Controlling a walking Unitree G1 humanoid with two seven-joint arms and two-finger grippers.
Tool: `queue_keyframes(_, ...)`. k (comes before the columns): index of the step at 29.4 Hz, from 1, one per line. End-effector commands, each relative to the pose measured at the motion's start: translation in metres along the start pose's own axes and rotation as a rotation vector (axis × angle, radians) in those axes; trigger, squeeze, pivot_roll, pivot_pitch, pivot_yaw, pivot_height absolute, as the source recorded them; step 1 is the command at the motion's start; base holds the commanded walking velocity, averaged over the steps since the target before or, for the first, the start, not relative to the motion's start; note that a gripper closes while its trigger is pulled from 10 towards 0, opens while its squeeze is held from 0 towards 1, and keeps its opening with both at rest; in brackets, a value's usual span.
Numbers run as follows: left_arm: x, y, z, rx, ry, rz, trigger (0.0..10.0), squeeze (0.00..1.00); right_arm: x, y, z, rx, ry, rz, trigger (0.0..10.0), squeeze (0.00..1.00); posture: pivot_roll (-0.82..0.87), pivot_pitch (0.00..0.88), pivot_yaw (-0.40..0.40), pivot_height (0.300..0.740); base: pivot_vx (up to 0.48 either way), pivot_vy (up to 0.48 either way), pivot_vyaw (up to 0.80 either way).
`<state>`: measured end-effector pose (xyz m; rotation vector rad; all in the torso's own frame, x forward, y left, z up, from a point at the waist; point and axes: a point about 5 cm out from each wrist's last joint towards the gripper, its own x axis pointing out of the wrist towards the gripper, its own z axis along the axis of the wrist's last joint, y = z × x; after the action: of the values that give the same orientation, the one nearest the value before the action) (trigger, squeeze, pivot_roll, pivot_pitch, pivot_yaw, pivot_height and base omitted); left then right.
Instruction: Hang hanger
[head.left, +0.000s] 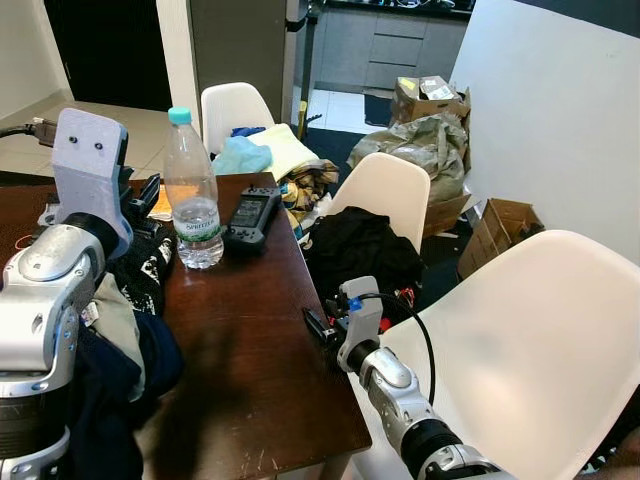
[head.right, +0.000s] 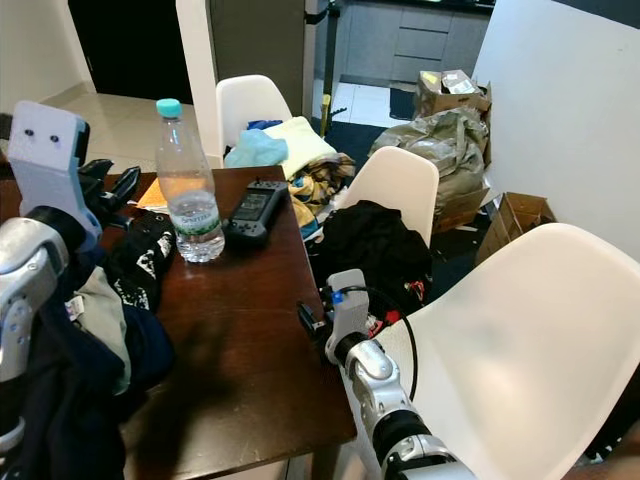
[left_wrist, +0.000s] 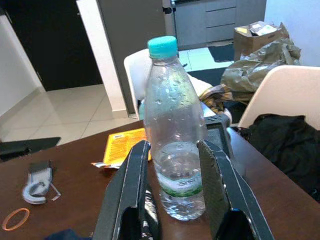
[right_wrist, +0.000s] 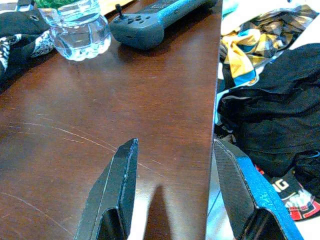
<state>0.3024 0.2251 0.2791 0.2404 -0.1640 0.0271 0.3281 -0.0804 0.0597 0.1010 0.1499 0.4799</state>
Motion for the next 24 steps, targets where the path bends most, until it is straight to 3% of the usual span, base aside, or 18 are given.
queue_keyframes(1, 0.0006, -0.0055, 0.0021, -0.009, -0.008, -0.006, 10.0, 0.00, -0.0005, -0.0016, 0.0002, 0.014, 0.000, -0.012, 10.0, 0.00, 0.22, 0.013, -0.069, 0.740, -0.289, 0.000, 0.00)
queue_keyframes(24, 0.0006, -0.0089, -0.0053, -0.029, 0.011, -0.011, 10.0, 0.00, -0.0005, -0.0009, -0.0004, 0.017, 0.000, -0.012, 10.0, 0.00, 0.22, 0.012, -0.064, 0.740, -0.336, 0.000, 0.00)
